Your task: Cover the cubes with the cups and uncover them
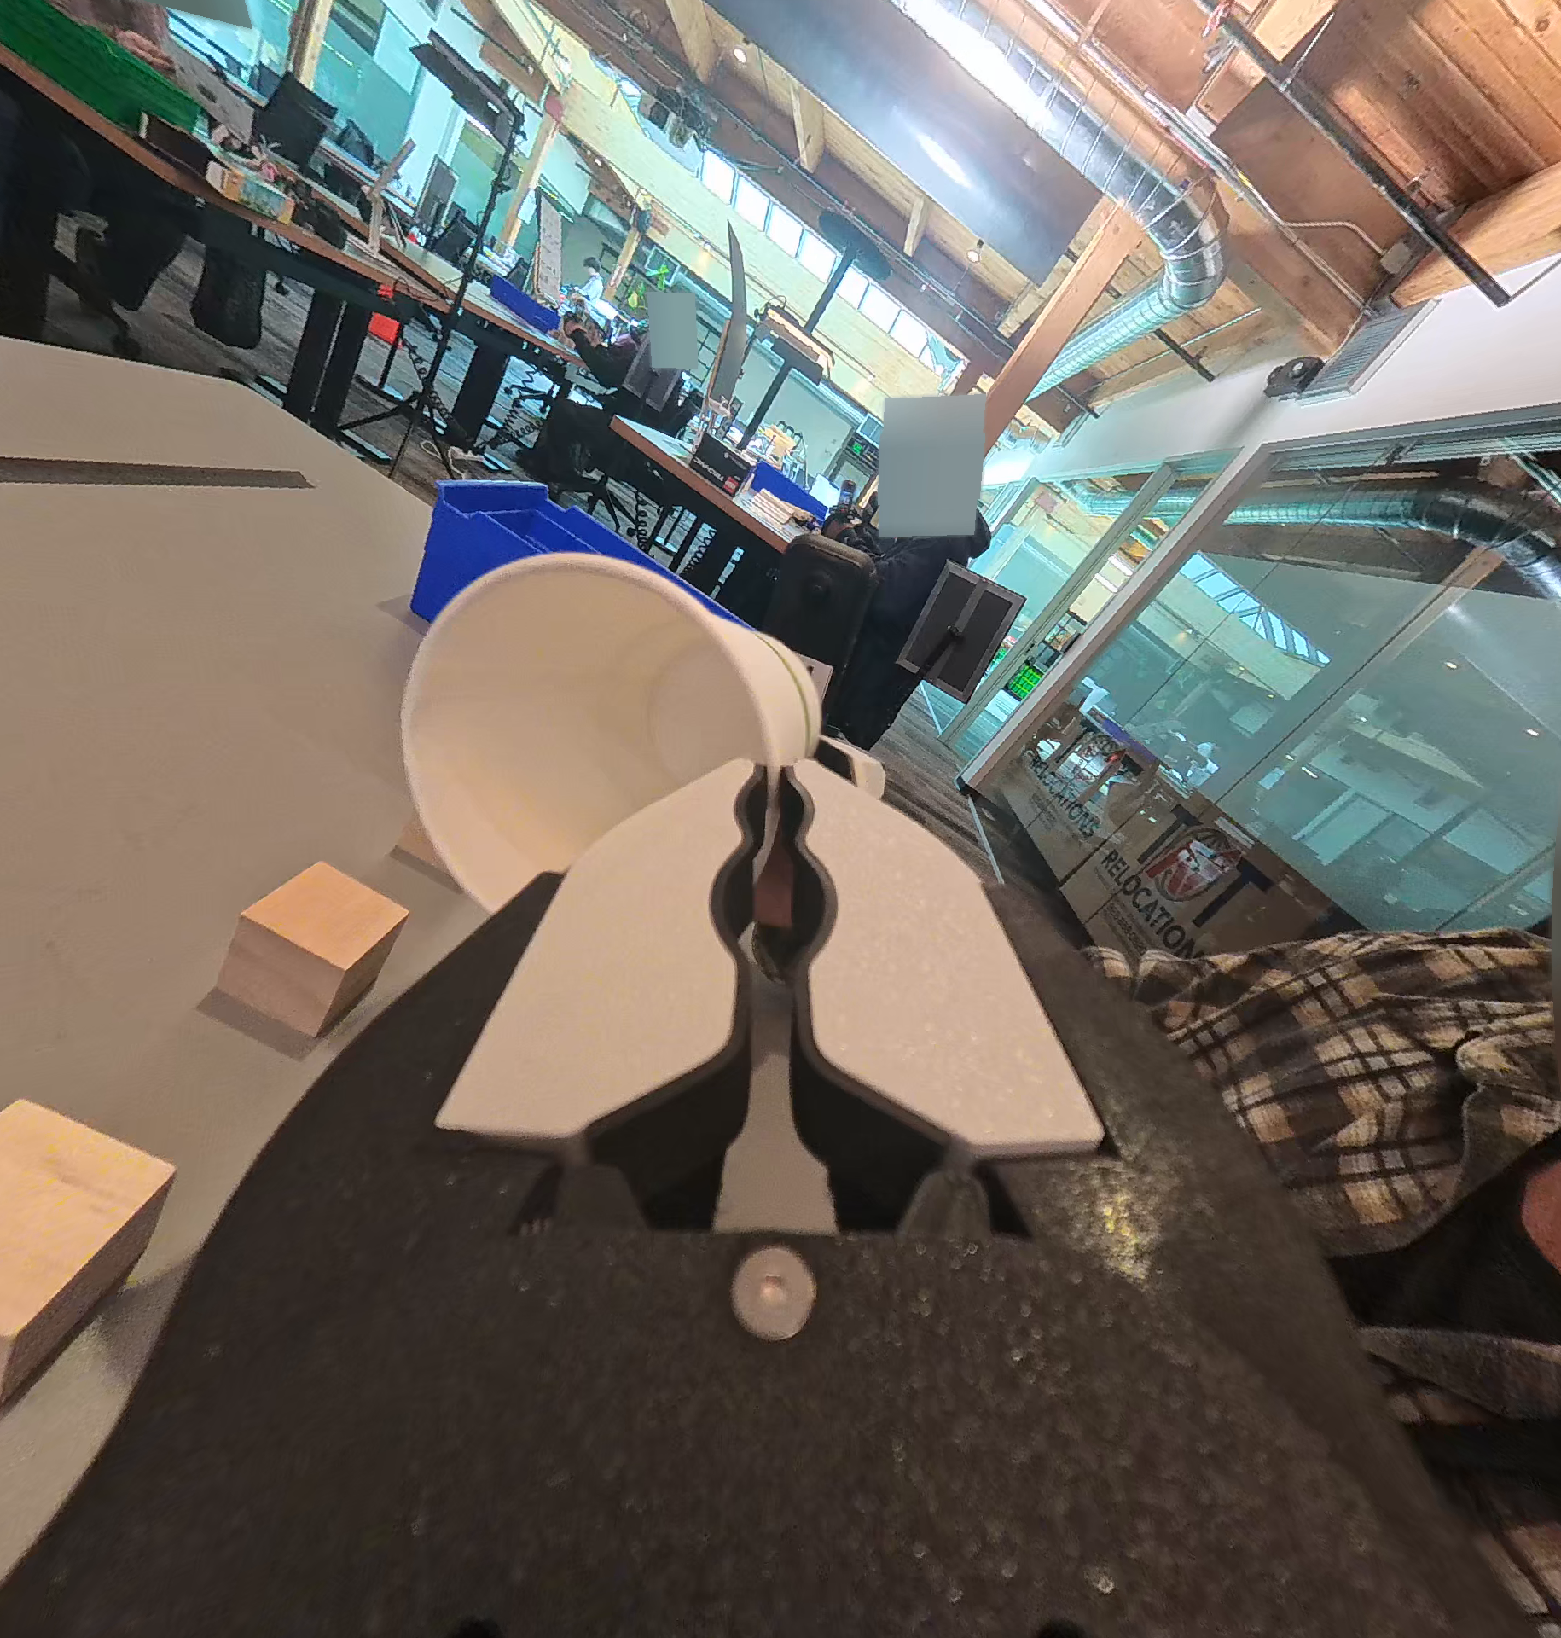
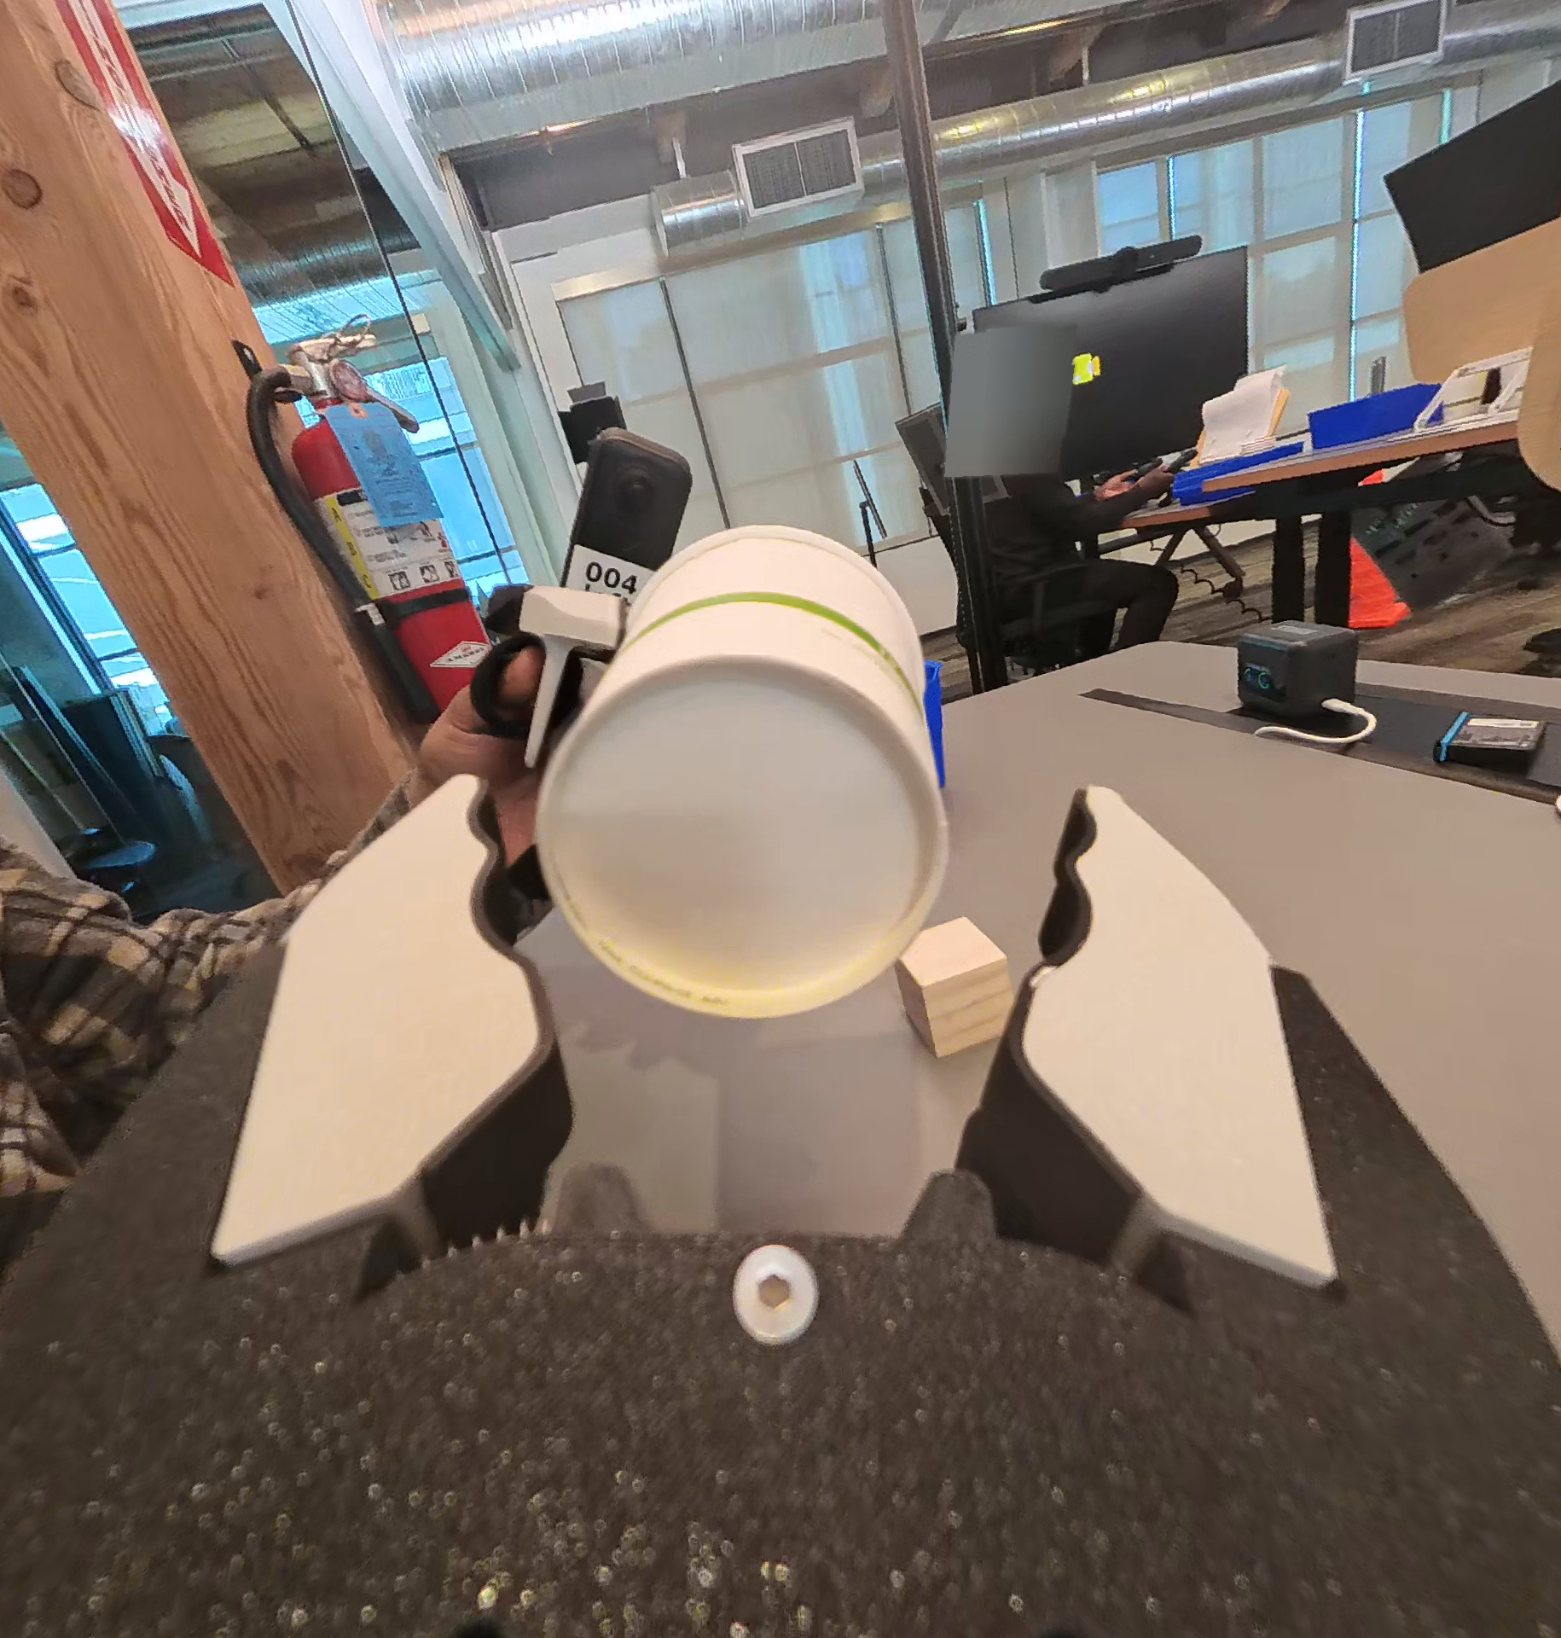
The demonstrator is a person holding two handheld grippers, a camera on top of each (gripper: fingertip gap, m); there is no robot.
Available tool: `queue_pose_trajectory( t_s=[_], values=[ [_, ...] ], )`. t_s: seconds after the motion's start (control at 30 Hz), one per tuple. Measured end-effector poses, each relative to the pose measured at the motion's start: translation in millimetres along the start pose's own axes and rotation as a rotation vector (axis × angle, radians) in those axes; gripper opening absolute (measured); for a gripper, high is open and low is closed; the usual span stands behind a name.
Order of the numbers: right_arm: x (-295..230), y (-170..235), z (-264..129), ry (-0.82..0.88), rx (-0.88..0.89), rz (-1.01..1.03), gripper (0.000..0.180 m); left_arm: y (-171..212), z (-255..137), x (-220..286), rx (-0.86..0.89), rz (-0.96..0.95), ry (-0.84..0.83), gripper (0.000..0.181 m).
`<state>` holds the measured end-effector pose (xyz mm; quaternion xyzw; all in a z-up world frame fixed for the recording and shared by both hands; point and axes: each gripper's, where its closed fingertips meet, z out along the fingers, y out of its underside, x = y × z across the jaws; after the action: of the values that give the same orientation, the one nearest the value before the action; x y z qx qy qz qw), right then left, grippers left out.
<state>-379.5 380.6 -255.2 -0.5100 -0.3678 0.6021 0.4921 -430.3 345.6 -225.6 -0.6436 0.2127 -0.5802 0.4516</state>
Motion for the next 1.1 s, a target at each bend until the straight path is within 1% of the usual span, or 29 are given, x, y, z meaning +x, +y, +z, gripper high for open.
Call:
queue_pose_trajectory(
  t_s=[0.1,0.2,0.23,0.27,0.3,0.4,0.5,0.57,0.67,0.83,0.93,0.97,1.03,1.1],
  values=[
    [-1.6,-1.0,-0.4,-0.007,-0.002,0.002,0.114,1.0,2.3,1.7,0.001,-0.009,0.015,0.002],
    [-4.5,-1.5,0.2,-0.028,-0.008,0.006,0.108,3.9,5.9,3.9,-0.003,-0.023,0.037,0.002],
    [-6.2,-1.3,0.6,-0.042,-0.014,0.01,0.105,5.3,7.5,4.4,-0.006,-0.024,0.042,0.002],
    [-9.3,-1.3,0.6,-0.068,-0.02,0.012,0.095,6.5,9.1,4.6,-0.008,-0.025,0.046,0.002],
    [-11.3,-1.6,0.2,-0.086,-0.026,0.019,0.092,7.6,10.2,5.6,-0.012,-0.024,0.056,0.002],
    [-11.9,-1.4,-3.4,-0.095,-0.075,0.005,0.091,12.0,12.3,6.8,-0.044,-0.026,0.075,0.002],
    [-11.6,-4.8,-10.2,-0.095,-0.153,-0.037,0.091,23.3,16.0,2.9,-0.122,-0.001,0.055,0.004],
    [-12.1,-8.0,-15.8,-0.102,-0.222,-0.067,0.091,30.4,18.7,-2.7,-0.174,0.025,0.016,0.018],
    [-8.9,-8.9,-25.5,-0.098,-0.372,-0.123,0.091,41.6,20.1,-14.1,-0.27,0.109,-0.073,0.033],
    [-3.7,-7.4,-39.4,-0.127,-0.64,-0.186,0.091,42.1,17.1,-33.5,-0.388,0.329,-0.248,0.066],
    [-1.9,-5.0,-42.8,-0.167,-0.77,-0.206,0.091,38.9,23.6,-38.8,-0.447,0.478,-0.295,0.087],
    [-1.9,-4.2,-42.5,-0.182,-0.805,-0.21,0.091,40.2,26.7,-40.9,-0.475,0.515,-0.305,0.091],
    [-4.3,-2.0,-40.8,-0.219,-0.864,-0.213,0.091,45.3,33.6,-45.2,-0.532,0.55,-0.315,0.099],
    [-3.6,2.2,-38.8,-0.236,-0.934,-0.23,0.091,50.5,40.5,-47.4,-0.565,0.543,-0.306,0.104]
  ],
)
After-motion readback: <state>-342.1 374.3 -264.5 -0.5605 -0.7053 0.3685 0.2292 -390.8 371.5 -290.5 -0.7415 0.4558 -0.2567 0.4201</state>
